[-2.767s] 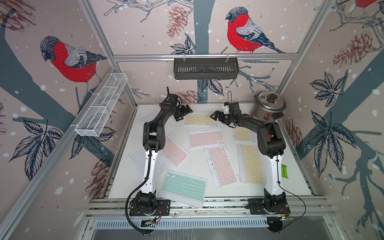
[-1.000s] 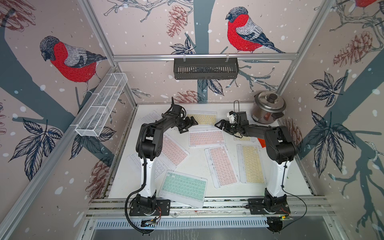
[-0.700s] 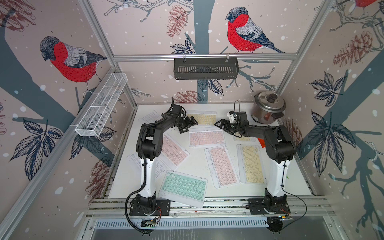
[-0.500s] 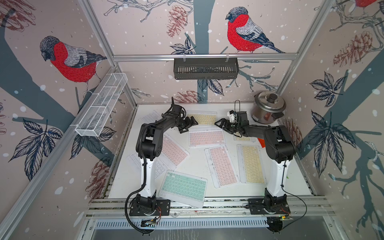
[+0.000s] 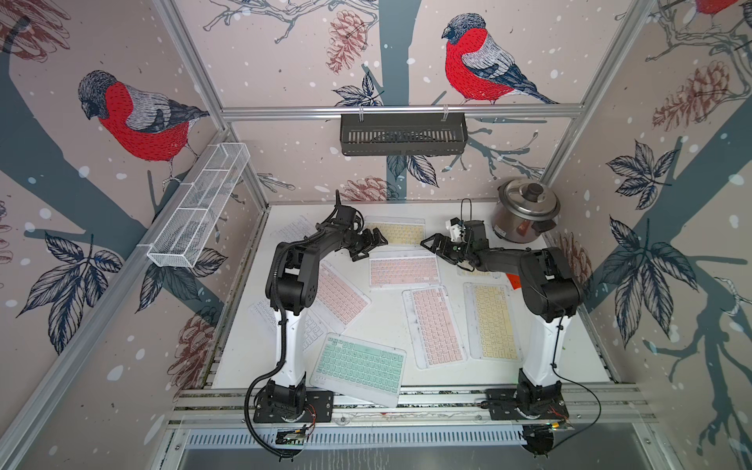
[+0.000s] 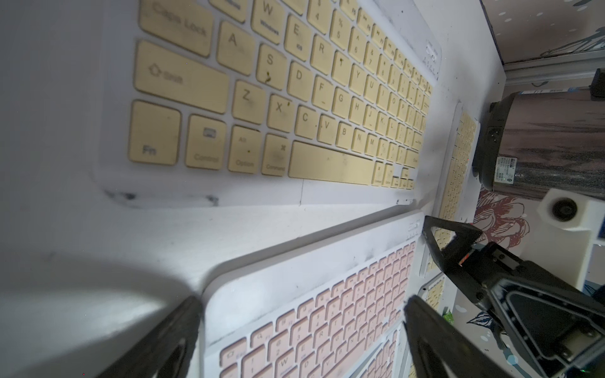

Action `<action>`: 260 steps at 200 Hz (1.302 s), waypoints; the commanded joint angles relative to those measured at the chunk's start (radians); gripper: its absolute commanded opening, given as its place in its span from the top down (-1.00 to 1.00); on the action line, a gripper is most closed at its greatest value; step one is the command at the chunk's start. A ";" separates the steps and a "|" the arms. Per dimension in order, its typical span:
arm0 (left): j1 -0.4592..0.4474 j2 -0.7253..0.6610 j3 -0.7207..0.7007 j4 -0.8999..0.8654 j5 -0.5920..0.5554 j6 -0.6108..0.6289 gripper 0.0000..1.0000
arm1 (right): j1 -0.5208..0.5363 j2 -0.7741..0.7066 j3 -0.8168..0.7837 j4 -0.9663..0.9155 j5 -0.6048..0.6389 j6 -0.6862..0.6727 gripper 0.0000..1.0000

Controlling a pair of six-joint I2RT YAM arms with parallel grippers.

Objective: Stack the numeric keypads
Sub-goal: Pick up the numeric keypad from the center of the board.

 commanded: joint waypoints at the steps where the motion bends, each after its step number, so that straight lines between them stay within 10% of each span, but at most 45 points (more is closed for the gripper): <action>1: -0.002 0.008 -0.011 -0.055 -0.017 0.002 -0.95 | 0.016 -0.037 -0.015 0.088 -0.092 0.020 -0.99; 118: -0.009 -0.024 -0.059 0.013 0.049 -0.049 -0.95 | 0.053 -0.078 0.001 0.113 -0.089 0.061 -0.99; 260: -0.018 -0.064 -0.152 0.167 0.105 -0.151 -0.95 | 0.117 -0.028 -0.053 0.438 -0.018 0.426 -0.99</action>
